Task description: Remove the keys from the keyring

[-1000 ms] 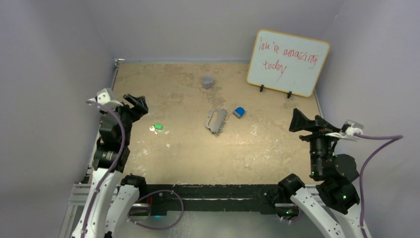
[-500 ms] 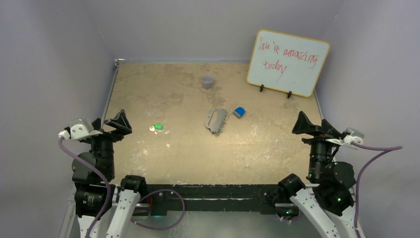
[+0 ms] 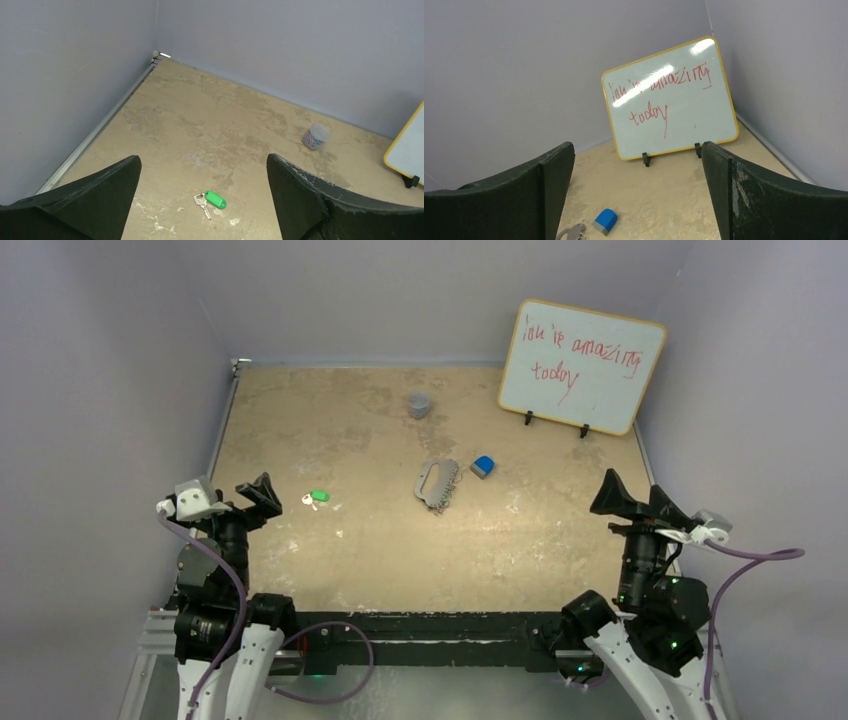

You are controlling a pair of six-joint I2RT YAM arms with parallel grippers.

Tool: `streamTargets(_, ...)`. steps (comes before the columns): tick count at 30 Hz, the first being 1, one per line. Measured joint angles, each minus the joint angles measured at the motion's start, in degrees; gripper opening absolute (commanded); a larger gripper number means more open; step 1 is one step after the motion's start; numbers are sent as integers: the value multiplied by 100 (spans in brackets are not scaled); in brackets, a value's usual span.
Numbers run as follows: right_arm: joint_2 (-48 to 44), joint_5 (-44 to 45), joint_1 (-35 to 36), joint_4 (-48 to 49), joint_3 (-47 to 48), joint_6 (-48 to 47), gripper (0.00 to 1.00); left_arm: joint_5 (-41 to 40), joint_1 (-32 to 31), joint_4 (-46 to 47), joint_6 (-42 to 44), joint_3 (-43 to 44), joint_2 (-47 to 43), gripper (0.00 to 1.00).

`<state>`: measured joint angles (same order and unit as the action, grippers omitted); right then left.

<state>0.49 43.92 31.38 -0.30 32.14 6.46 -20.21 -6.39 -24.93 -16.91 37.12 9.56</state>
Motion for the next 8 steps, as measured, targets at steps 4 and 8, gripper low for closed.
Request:
streamTargets(4, 0, -13, 0, 79, -94, -74, 99, 0, 0, 44, 2, 0, 2, 96)
streamTargets(8, 0, -15, 0, 144, -101, -122, 99, -4, 0, 50, 2, 0, 11, 97)
